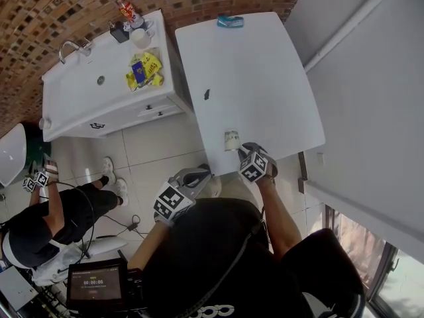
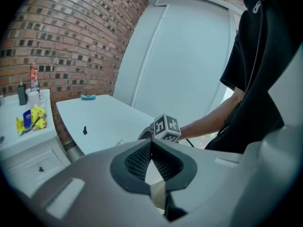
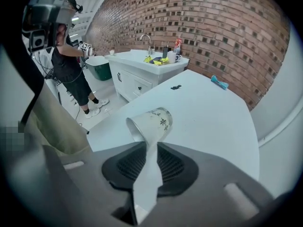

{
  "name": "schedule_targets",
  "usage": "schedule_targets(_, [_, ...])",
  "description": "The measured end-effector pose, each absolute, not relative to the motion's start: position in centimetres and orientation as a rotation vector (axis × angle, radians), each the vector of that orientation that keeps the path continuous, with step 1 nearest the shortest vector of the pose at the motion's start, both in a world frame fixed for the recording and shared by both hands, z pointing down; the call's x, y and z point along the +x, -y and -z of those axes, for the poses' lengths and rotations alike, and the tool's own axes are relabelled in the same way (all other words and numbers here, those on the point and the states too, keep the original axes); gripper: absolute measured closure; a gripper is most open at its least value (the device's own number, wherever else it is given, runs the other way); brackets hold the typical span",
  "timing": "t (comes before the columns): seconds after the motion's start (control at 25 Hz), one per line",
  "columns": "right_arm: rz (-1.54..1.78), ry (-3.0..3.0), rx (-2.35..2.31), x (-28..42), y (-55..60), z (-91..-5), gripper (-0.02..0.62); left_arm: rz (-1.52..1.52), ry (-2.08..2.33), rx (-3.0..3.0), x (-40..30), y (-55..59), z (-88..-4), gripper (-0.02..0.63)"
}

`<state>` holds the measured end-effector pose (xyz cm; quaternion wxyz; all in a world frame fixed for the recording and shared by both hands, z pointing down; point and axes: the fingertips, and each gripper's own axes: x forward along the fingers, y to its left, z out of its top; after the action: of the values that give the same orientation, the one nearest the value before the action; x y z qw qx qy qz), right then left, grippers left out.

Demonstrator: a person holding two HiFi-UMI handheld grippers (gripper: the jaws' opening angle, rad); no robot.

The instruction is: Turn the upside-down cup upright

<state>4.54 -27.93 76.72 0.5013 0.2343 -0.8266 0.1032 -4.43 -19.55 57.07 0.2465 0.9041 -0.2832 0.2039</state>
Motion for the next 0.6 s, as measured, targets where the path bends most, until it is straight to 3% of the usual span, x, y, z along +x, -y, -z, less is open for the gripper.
schedule_targets(0.04, [-0.252,2.002,0.574,4.6,28.0,-76.6,0.572,-0.559,0.77,2.469,-4.2,19.6,-57.0,0.591])
schedule_targets(0.08, [-0.258,2.008,0.58,4.6,28.1,-76.5,0.588,-0.561,0.765,2.472,-4.0,19.7,-57.0,0.591])
schedule_targets(0.36, [-0.334,2.038,0.595,4.7,28.1,-75.5,0.589,-0.564,0.732,2.484,-3.1,20.1,-56.9,0.591])
schedule_targets(0.6, [-0.62,2.079,0.667,4.7,28.1,-73.6,0.589,-0.552,0.727,2.487,-3.1,20.8,-56.9,0.591])
